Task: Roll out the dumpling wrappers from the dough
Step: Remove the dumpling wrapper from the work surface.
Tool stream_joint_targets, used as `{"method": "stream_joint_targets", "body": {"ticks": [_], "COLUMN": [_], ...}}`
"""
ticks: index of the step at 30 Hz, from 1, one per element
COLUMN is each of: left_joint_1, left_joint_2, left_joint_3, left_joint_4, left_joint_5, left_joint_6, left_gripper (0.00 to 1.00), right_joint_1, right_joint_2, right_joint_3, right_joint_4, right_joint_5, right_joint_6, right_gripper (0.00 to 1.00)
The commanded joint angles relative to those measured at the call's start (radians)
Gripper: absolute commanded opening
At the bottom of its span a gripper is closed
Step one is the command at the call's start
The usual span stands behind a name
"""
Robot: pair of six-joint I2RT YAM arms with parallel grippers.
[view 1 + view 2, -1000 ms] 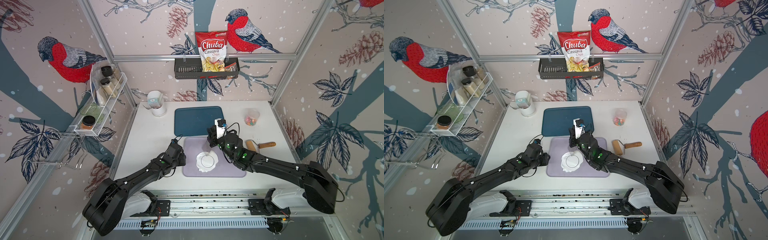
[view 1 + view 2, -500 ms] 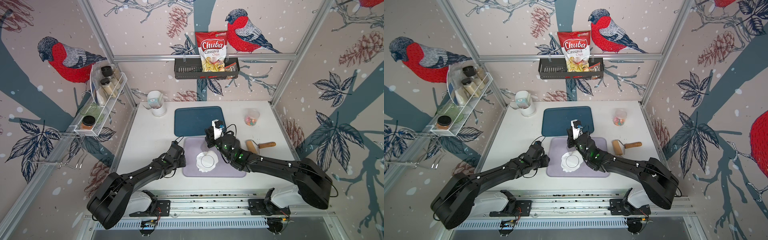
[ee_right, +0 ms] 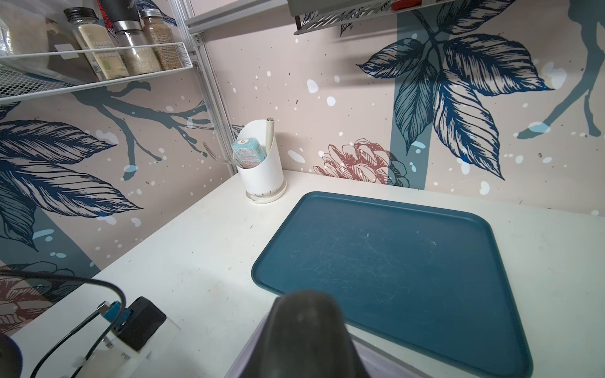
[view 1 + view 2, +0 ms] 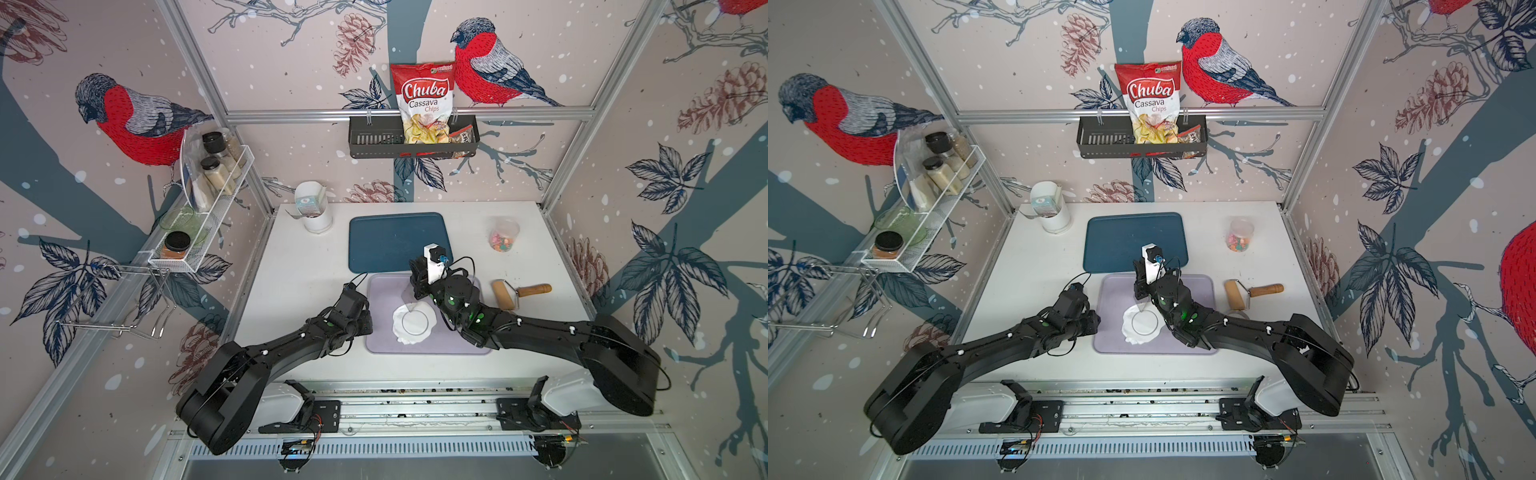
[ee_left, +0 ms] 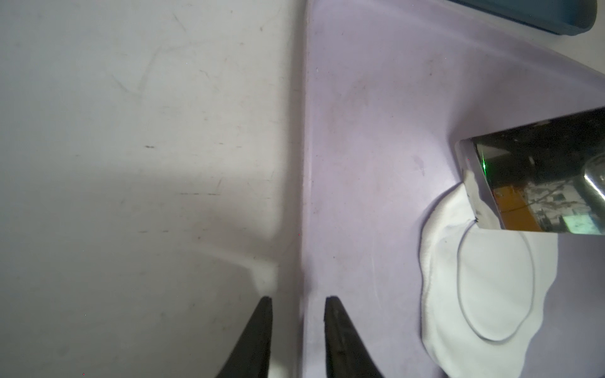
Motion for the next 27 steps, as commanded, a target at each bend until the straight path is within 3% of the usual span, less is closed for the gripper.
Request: {"method": "stream_joint_targets", "body": {"ticks": [1, 27], "left_joint_1": [0.004, 0.004], "left_joint_2": [0.003, 0.001], "left_joint_3": [-0.002, -0.025], "left_joint_4": [0.02, 0.026], "left_joint_5": [-0.004, -0.008], "left_joint_6": [-0.011, -0.032], "left_gripper": [0.29, 0.24], "right_joint_1": [0.007, 0.021], "right_joint_2": [0.001, 0.024], "right_joint_3": [-0.005, -0.02], "right_joint_4": [0.011, 0.159], "right_joint_5": [0.009, 0.032], "right_joint_6": [-0.02, -0.074], "right_gripper": [0.0, 0.0]}}
